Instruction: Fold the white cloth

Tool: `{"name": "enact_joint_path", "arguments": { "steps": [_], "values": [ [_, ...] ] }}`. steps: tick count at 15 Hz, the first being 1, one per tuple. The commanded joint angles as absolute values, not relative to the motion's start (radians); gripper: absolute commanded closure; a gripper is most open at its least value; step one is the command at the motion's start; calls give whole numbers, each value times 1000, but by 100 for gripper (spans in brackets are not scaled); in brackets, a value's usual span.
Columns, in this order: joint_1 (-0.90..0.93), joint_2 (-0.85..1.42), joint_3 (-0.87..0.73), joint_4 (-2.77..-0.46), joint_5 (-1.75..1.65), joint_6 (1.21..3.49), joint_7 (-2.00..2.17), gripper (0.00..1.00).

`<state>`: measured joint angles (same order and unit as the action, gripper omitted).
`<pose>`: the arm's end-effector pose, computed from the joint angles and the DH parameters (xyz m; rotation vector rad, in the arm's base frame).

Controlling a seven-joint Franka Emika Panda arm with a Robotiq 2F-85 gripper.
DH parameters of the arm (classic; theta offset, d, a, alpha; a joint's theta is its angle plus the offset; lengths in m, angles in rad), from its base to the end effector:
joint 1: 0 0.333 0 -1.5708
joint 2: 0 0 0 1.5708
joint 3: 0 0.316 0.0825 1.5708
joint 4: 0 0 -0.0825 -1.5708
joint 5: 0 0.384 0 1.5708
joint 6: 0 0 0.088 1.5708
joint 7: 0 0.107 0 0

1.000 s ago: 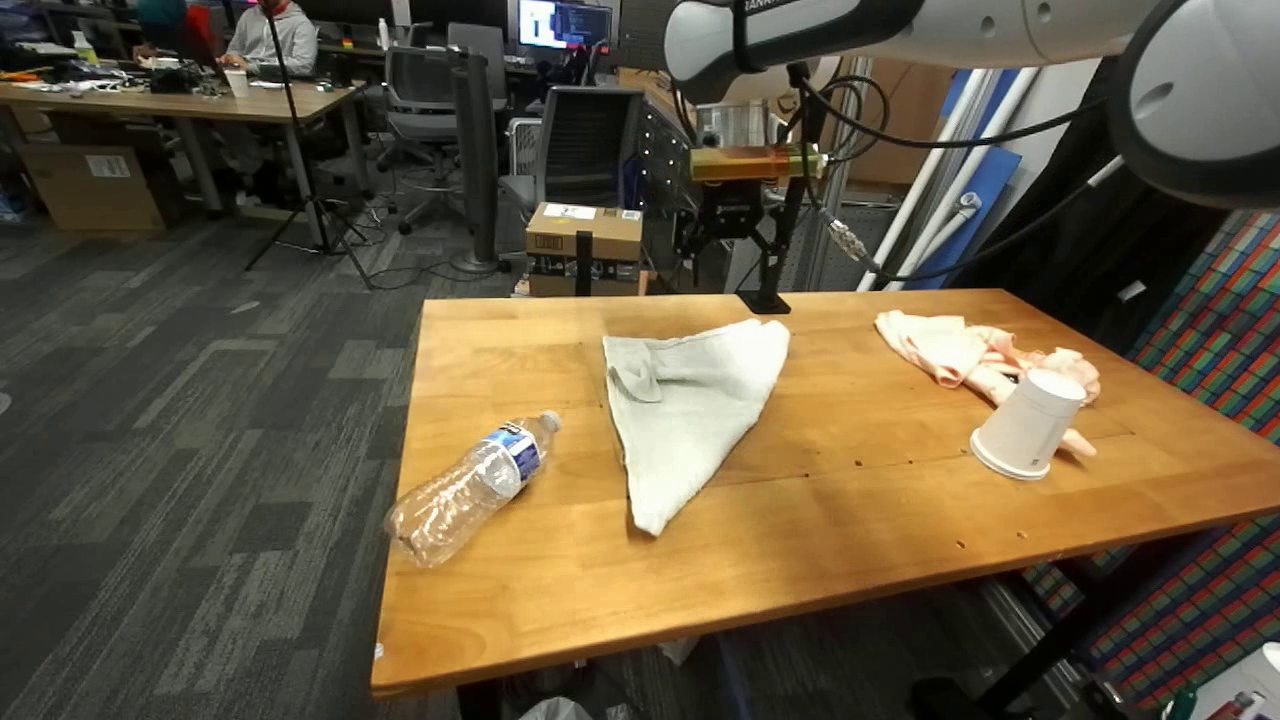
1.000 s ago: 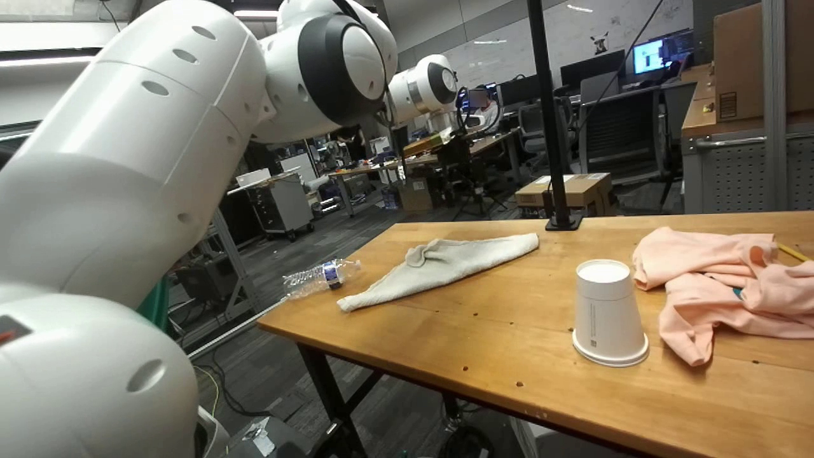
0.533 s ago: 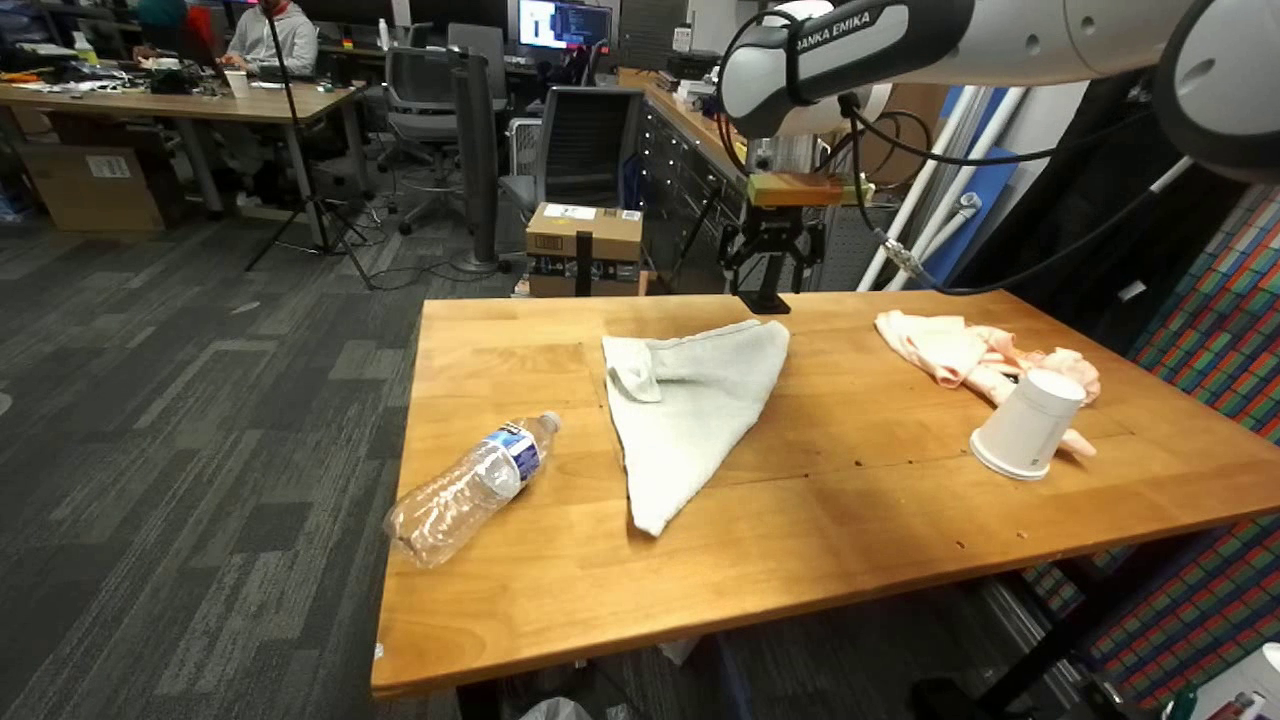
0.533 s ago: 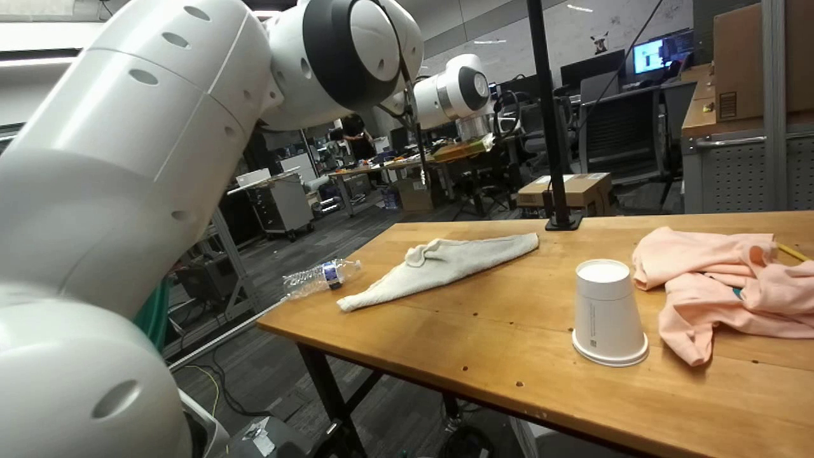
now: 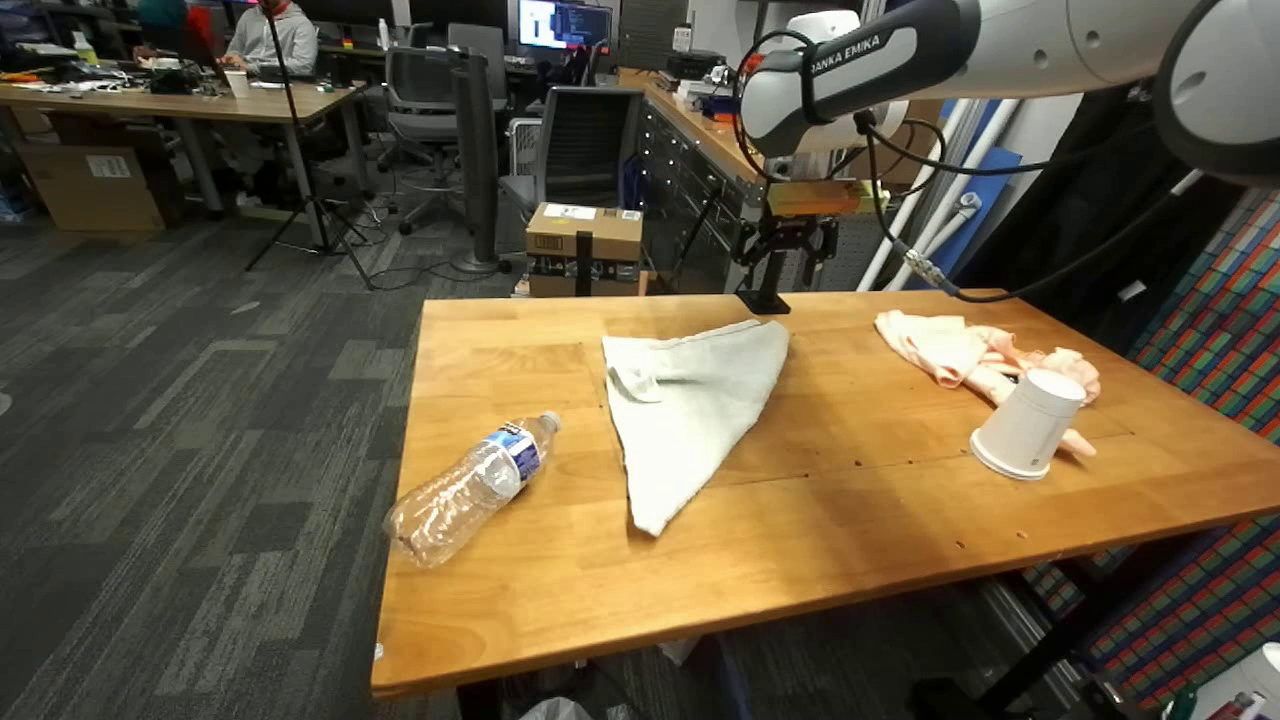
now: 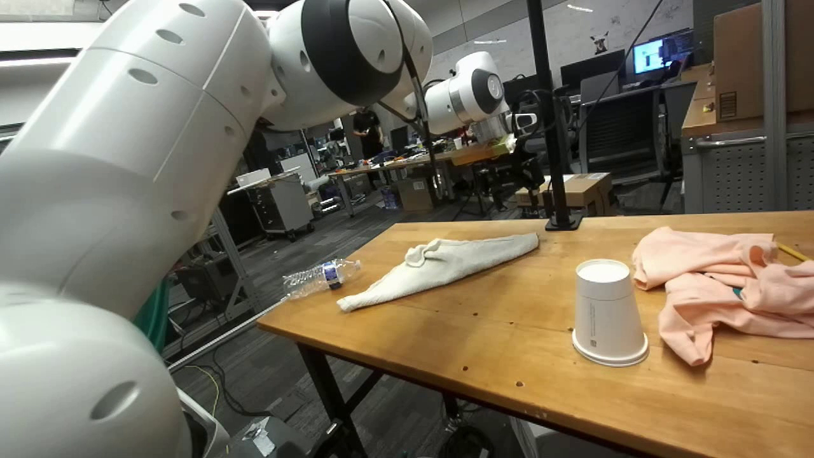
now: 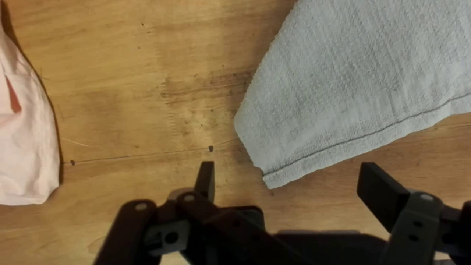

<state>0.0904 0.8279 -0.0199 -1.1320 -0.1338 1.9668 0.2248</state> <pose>0.7625 0.0498 0.3110 3.0021 -0.1450 0.0411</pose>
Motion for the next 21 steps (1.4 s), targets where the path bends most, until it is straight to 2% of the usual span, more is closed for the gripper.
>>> {"name": "enact_joint_path", "arguments": {
  "steps": [1,10,17,18,19,21],
  "values": [
    [92,810,-35,-1183,-130,2024,213,0],
    [84,860,-31,-1249,-120,2000,199,0],
    [95,924,-24,-1188,-114,1894,189,0],
    [95,929,-22,-1181,-114,1874,186,25],
    [96,931,-21,-1177,-114,1859,184,27],
    [101,935,-22,-1168,-118,1825,185,44]
  ]
}}
